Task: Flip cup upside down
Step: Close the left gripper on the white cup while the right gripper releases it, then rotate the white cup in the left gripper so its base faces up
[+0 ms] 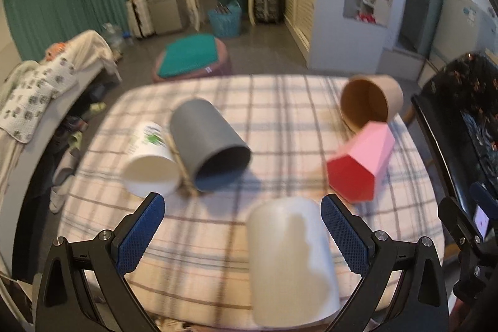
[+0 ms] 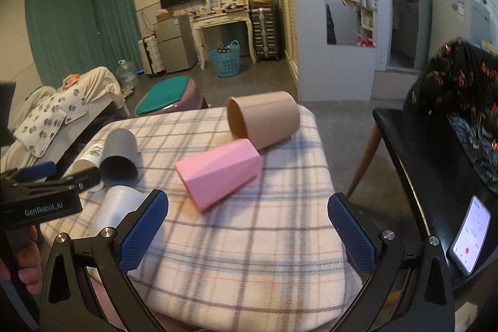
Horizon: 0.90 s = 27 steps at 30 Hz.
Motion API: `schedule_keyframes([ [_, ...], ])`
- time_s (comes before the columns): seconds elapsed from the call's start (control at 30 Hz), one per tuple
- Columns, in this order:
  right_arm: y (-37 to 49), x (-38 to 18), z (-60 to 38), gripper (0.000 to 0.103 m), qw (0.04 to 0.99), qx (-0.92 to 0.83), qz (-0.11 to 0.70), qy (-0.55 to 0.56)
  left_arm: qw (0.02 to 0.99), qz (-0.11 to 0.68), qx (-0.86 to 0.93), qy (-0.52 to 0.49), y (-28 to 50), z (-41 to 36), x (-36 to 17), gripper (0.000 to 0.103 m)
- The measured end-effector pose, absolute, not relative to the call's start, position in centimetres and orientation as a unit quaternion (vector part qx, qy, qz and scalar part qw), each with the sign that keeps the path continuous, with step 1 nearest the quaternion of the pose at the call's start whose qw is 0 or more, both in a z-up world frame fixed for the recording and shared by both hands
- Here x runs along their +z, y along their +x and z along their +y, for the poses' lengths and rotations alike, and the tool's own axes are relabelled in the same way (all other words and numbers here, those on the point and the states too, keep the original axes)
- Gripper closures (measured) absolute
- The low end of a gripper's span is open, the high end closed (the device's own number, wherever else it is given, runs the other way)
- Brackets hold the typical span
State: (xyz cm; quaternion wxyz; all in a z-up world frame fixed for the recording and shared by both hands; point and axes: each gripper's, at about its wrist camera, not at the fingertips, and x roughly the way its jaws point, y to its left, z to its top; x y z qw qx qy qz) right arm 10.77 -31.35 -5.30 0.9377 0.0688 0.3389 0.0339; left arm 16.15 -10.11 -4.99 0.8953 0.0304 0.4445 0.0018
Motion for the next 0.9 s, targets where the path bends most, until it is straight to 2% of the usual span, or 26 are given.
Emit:
schedule_keyframes([
  [0.27,11.7,-7.2,-32.2,0.000,0.928,0.021,0.361,0.086,0.854,0.519,-0.033,0.024,18.6,-11.2,-8.2,0.001],
  [0.63,12.4,-8.2,-32.8,0.000,0.924,0.029,0.366,0.104,0.820,0.567,-0.073,0.012,19.4,-11.7,-9.5,0.003],
  [0.67,12.4,-8.1,-32.7,0.000,0.925,0.031,0.365,0.104,0.819,0.568,-0.075,0.012,19.5,-11.7,-9.5,0.006],
  [0.73,12.4,-8.0,-32.7,0.000,0.925,0.030,0.365,0.102,0.813,0.576,-0.079,0.006,19.6,-11.7,-9.8,0.024],
  [0.9,12.2,-7.8,-32.5,0.000,0.926,0.033,0.362,0.101,0.804,0.588,-0.088,-0.002,19.8,-11.4,-10.2,0.028],
])
